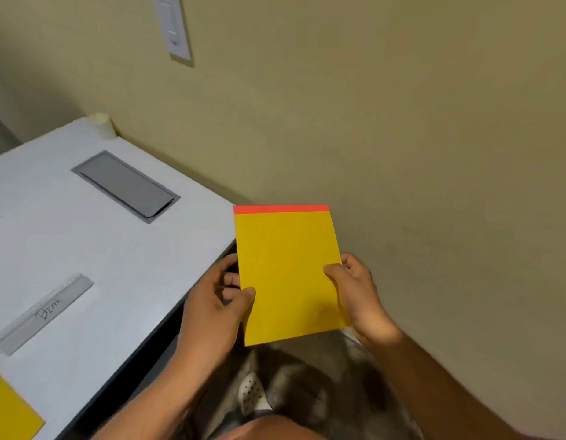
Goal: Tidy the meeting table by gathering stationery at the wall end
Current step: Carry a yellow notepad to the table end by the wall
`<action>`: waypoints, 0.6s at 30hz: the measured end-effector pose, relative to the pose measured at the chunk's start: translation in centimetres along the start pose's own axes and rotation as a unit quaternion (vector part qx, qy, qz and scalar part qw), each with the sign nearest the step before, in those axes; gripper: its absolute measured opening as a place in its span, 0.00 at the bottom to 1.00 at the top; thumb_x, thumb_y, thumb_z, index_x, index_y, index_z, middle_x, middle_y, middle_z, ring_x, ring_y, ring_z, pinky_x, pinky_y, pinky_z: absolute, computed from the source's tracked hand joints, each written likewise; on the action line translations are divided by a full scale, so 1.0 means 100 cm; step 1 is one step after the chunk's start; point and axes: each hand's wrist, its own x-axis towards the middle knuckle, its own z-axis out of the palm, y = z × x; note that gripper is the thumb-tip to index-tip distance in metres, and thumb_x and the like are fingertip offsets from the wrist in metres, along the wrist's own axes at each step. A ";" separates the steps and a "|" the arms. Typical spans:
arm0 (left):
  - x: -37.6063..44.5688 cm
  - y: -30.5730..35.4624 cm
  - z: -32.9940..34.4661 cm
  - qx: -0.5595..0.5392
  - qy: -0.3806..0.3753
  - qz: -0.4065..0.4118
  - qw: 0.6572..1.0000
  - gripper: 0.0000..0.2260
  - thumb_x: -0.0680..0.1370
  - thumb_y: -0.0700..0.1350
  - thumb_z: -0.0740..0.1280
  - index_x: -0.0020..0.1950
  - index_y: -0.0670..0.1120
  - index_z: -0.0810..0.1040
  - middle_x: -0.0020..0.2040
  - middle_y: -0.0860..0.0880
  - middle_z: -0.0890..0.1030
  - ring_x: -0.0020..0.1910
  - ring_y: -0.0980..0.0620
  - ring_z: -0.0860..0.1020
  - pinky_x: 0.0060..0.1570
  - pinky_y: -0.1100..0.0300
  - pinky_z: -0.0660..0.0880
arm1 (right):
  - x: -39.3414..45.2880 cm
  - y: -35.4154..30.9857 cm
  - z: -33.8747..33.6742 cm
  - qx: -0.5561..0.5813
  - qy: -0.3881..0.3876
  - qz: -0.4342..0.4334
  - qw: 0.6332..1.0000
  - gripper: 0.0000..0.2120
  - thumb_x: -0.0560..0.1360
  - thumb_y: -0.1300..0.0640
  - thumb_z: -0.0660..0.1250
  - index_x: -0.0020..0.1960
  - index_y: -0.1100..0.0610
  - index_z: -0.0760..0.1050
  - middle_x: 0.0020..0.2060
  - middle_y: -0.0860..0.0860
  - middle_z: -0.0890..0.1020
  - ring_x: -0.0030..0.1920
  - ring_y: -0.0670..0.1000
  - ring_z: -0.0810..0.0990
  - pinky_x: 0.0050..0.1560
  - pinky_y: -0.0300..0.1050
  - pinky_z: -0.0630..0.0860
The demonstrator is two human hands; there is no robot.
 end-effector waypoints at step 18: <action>0.201 -0.065 -0.087 0.059 0.276 -0.171 0.944 0.25 0.80 0.38 0.74 0.76 0.50 0.75 0.54 0.48 0.83 0.49 0.46 0.84 0.54 0.44 0.84 | 0.256 -0.035 0.207 -0.240 -0.260 -0.027 0.935 0.19 0.78 0.61 0.72 0.67 0.51 0.74 0.56 0.47 0.80 0.49 0.45 0.81 0.44 0.43 0.79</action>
